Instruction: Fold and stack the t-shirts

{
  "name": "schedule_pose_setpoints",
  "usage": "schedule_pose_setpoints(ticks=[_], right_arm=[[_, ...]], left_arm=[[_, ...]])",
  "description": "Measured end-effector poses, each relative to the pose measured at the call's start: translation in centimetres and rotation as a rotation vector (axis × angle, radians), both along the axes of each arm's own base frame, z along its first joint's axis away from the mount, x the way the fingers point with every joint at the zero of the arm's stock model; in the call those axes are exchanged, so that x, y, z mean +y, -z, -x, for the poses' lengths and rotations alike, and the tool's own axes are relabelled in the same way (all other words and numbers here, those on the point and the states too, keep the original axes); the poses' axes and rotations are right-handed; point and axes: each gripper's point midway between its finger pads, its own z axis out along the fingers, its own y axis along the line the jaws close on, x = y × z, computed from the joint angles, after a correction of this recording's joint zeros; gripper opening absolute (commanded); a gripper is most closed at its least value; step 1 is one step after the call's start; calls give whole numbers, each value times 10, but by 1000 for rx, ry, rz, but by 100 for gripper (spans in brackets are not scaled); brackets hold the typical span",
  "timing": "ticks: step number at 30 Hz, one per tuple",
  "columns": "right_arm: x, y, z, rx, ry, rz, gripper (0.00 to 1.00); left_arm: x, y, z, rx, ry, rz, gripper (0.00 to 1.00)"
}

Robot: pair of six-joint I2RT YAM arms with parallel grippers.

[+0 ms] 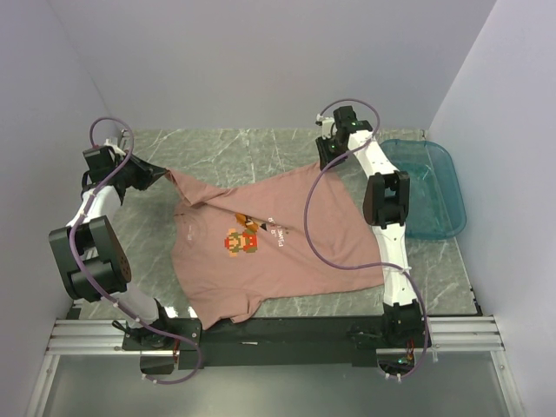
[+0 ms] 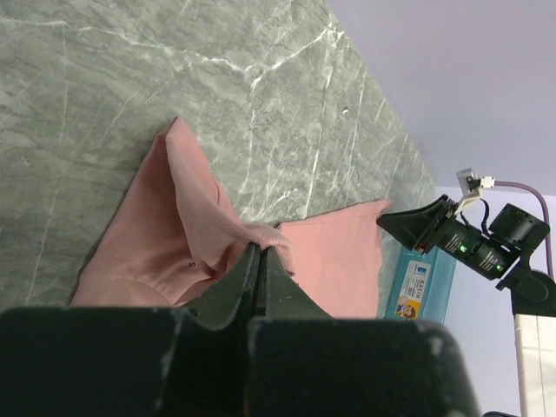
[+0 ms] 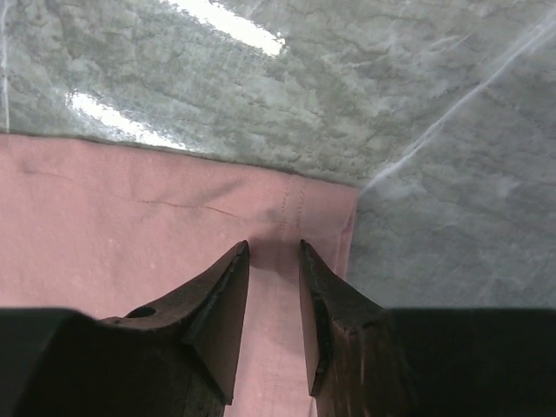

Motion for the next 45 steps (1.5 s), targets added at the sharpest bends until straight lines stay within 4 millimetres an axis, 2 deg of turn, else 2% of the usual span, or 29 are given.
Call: schedule_pose_setpoints(ticks=[3, 8, 13, 17, 20, 24, 45], right_arm=[[0, 2, -3, -8, 10, -2, 48], [1, 0, -8, -37, 21, -10, 54], [-2, 1, -12, -52, 31, 4, 53], [-6, 2, -12, -56, 23, 29, 45], [-8, 4, -11, -59, 8, 45, 46], [-10, 4, -7, -61, -14, 66, 53], [-15, 5, 1, -59, -111, 200, 44]], left_arm=[[-1, 0, 0, 0, 2, 0, 0], [-1, 0, 0, 0, 2, 0, 0], [-1, 0, 0, 0, 2, -1, 0], [-1, 0, 0, -1, 4, -1, 0], [-2, 0, 0, -1, 5, -1, 0], [-3, 0, 0, -1, 7, 0, 0], [-6, -1, 0, -2, 17, 3, 0]])
